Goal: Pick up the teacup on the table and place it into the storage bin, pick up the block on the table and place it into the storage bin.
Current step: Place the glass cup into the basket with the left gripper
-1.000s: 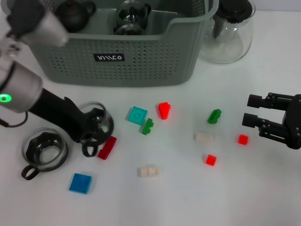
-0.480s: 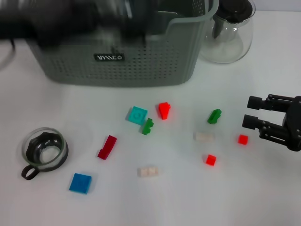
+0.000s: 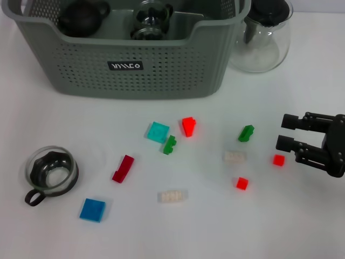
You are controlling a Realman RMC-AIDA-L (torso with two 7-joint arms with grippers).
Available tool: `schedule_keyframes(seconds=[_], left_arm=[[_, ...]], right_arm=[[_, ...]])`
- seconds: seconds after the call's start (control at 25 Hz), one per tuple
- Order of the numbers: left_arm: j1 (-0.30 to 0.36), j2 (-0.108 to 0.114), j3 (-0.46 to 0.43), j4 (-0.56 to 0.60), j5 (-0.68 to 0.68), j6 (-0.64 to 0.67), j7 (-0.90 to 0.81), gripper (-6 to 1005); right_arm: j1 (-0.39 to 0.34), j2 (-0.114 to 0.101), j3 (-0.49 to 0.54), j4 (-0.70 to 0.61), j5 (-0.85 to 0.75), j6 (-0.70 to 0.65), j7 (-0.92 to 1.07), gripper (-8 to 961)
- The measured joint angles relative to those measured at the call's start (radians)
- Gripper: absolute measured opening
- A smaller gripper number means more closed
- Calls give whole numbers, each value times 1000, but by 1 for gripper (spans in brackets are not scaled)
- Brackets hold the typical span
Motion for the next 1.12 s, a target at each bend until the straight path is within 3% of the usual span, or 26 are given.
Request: schedule_keyframes(seconds=[0.08, 0.16, 0.24, 0.4, 0.52, 0.68, 0.84, 1.12], left_arm=[[-67, 3, 69, -8, 148, -60, -69, 51], [-125, -15, 155, -22, 291, -131, -125, 51], [-172, -53, 234, -56, 424, -220, -163, 50], [-256, -132, 290, -200, 603, -384, -164, 45], [-295, -169, 299, -302, 699, -486, -158, 59], [-302, -208, 326, -324, 775, -565, -158, 77], [-303, -219, 373, -331, 803, -588, -173, 95], [-314, -207, 365, -347, 817, -588, -211, 126]], right_arm=[[-1, 0, -2, 5, 0, 2, 0, 534], [-1, 1, -2, 7, 0, 5, 0, 534], [-2, 1, -3, 7, 0, 6, -1, 534], [-2, 0, -3, 7, 0, 8, -1, 535], [-2, -2, -4, 12, -1, 9, -1, 535], [1, -3, 0, 18, -16, 9, -1, 535], [3, -3, 3, 18, -26, 8, -1, 535], [-2, -4, 3, 18, -26, 5, -1, 534]])
